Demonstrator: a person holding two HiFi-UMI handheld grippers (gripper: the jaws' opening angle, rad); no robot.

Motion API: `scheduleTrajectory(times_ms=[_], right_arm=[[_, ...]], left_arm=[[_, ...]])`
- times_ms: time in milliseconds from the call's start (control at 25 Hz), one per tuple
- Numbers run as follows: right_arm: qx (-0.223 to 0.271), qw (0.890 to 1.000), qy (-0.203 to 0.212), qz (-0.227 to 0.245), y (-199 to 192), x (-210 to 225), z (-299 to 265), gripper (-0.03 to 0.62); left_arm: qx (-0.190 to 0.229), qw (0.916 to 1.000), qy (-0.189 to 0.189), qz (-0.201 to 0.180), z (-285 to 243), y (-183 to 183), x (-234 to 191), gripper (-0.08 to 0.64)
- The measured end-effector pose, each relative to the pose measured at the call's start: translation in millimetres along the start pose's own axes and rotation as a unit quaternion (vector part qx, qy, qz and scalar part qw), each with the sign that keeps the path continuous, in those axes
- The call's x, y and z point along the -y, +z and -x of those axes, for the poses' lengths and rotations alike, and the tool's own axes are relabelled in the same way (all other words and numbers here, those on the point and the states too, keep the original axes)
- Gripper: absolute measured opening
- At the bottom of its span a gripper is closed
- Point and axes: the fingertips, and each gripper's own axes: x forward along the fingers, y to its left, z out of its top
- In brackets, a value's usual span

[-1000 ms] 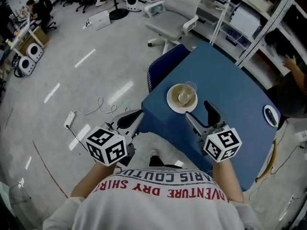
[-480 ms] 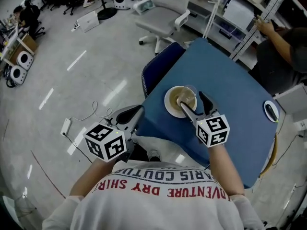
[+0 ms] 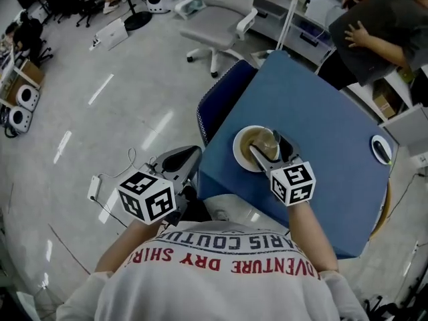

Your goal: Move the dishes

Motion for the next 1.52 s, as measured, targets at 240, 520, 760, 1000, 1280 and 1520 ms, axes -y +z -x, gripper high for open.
scheduleTrajectory(times_ms=[240,520,760,1000,1280,1520], right_arm=[[0.005,1.000,-0.020,-0.009,-2,3,-2,0.287],[0.003,1.000,-0.026,-0.011,-3,4,-3,0.285],[-0.005,1.000,-0.022,-0.011,-4,2,-3,0.284],[0.005,0.999,-0.018,-0.030,2,3,3,0.284],[0.038,0.999,-0.016,-0.018,30,-3,26,0.284],[0.062,0.998,-0.032,-0.006,53,8,61,0.284]], left_arm=[[-0.026,0.9995,-0.019,-0.007,-11,-4,-9,0.029],[-0.050,0.9976,-0.046,-0.014,-28,-15,-2,0.029],[-0.050,0.9970,-0.056,-0.019,-35,-17,6,0.029],[-0.053,0.9960,-0.067,-0.026,-41,-12,18,0.029],[-0.043,0.9965,-0.065,-0.031,-36,-11,26,0.029],[-0.027,0.9968,-0.065,-0.036,-36,-4,41,0.029]])
